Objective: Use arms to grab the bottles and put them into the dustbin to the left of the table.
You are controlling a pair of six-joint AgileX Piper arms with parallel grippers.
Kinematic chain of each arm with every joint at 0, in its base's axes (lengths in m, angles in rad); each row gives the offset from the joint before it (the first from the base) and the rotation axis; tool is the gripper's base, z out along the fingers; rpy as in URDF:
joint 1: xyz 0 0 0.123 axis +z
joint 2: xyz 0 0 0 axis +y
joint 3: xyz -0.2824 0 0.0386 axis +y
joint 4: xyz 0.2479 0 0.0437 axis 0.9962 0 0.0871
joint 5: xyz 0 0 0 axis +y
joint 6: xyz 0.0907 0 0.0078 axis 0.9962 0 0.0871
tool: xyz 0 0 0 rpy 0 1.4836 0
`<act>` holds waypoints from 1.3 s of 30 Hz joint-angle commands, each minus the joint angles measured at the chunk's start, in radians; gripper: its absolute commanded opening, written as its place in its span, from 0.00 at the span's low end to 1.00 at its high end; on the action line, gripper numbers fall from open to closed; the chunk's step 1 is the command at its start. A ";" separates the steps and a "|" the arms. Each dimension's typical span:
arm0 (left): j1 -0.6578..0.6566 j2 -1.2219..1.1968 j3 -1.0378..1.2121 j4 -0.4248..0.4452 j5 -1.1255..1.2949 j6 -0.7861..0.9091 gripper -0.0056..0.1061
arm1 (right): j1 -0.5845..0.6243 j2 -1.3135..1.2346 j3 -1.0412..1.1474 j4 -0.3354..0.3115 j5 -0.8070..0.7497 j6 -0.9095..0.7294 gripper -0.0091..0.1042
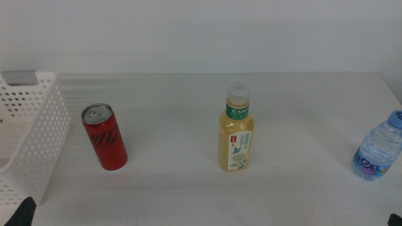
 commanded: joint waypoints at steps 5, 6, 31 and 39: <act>-0.021 0.129 0.004 -0.014 -0.203 -0.010 0.81 | -0.007 -0.027 -0.027 -0.003 -0.080 -0.005 0.69; -0.028 0.163 0.004 -0.014 -0.230 -0.010 0.81 | -0.007 -0.027 -0.027 -0.003 -0.080 -0.005 0.69; -0.193 1.055 0.005 -0.014 -1.130 -0.037 0.81 | -0.007 -0.027 -0.027 -0.003 -0.080 -0.005 0.69; -0.193 1.182 0.005 -0.014 -1.240 -0.037 0.81 | -0.007 -0.027 -0.027 -0.003 -0.080 -0.005 0.69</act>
